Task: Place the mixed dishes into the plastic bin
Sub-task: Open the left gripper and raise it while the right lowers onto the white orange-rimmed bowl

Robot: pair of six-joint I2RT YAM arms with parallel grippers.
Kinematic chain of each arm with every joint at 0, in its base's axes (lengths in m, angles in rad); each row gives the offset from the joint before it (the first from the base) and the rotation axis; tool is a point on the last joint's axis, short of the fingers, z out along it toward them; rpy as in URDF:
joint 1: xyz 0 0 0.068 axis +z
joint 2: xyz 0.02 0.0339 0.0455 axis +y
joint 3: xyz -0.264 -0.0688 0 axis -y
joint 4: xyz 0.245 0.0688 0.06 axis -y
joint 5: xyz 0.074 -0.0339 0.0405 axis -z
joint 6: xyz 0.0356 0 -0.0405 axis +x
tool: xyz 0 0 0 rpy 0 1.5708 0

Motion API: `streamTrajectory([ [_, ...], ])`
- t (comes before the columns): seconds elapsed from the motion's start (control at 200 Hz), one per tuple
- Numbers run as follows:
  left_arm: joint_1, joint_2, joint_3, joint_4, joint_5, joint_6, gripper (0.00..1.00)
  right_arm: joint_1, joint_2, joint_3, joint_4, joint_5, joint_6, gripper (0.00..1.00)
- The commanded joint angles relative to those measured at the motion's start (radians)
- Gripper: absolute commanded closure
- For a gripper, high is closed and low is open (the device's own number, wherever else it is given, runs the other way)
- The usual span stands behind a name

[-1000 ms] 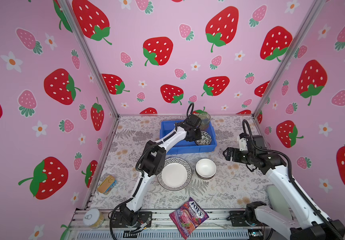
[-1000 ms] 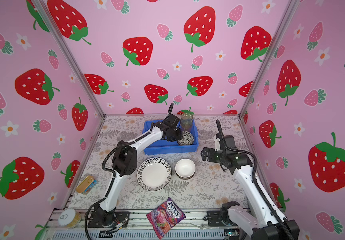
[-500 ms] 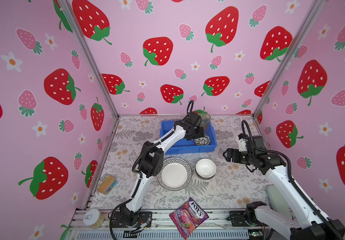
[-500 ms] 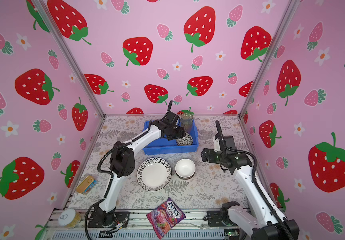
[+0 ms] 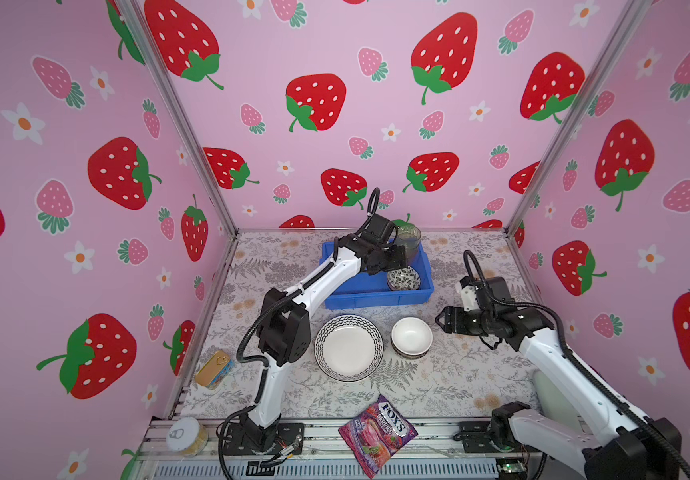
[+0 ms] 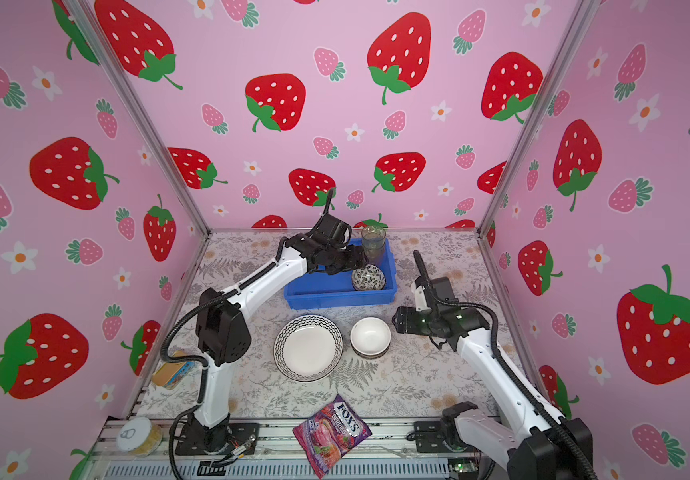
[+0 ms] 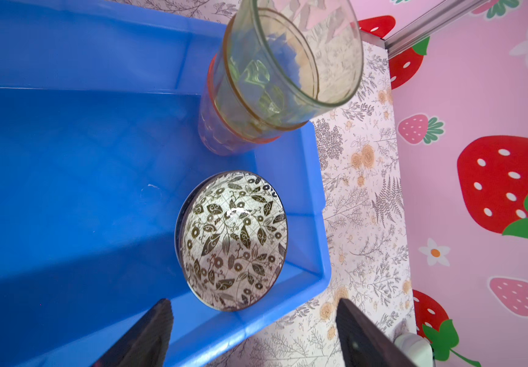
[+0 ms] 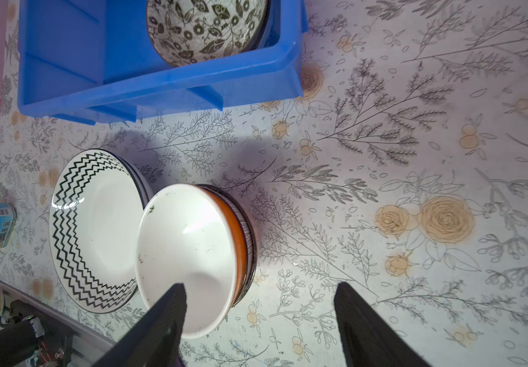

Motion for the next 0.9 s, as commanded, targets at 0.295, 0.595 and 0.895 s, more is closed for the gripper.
streamTrajectory([
  [0.295, 0.04, -0.278, -0.302, 0.064, -0.06, -0.004, 0.12, 0.143, 0.129, 0.004, 0.026, 0.172, 0.107, 0.41],
  [0.595, 0.07, -0.377, -0.447, 0.074, -0.06, -0.005, 0.12, 0.2, 0.231, 0.027, 0.064, 0.181, 0.128, 0.6],
  [0.895, 0.093, -0.375, -0.442, 0.049, -0.038, 0.028, 0.12, 0.226, 0.263, 0.058, 0.061, 0.203, 0.151, 0.75],
])
